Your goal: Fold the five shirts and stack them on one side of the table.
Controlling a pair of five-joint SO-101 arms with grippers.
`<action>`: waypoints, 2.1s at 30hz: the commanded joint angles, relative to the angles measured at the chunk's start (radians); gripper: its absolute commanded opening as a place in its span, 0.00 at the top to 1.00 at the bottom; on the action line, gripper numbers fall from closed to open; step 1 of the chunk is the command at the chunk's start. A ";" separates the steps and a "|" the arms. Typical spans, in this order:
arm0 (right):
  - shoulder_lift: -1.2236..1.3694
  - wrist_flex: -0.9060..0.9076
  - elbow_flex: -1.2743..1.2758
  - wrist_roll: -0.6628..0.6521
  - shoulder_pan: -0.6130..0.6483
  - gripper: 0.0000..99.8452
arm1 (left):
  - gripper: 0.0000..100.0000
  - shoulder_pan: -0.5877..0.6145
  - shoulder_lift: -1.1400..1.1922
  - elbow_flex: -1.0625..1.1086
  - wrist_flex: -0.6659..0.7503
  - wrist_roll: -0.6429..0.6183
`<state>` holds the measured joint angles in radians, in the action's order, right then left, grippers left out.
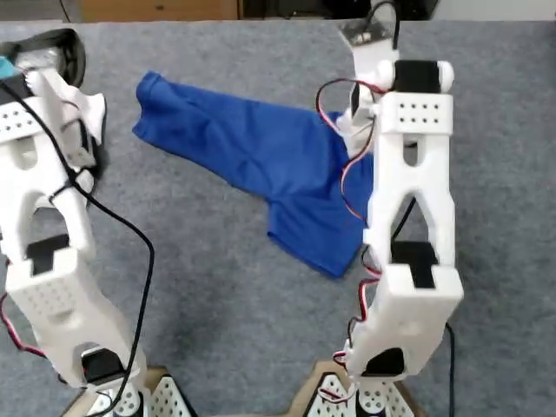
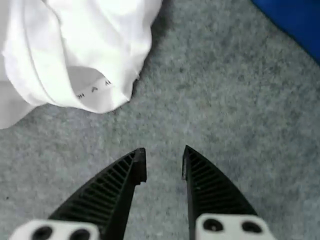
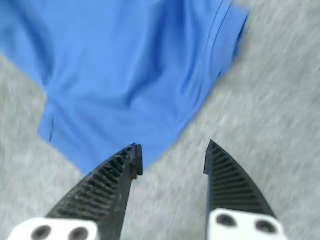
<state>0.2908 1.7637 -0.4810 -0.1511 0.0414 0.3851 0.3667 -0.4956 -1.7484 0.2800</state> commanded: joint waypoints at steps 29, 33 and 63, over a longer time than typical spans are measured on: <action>0.197 -0.634 0.323 0.359 -0.070 0.78 | 0.85 -0.034 -0.966 0.908 0.041 0.037; 0.349 -0.637 0.125 0.359 -0.087 0.78 | 0.85 -0.034 -1.036 0.916 0.041 0.037; 0.969 -0.008 -1.175 0.494 -0.352 0.99 | 0.85 -0.025 -1.184 0.914 0.034 0.086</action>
<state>1.3311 1.7515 -1.5934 0.3399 -0.2562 0.3621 -0.8009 0.4189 -1.7192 0.3613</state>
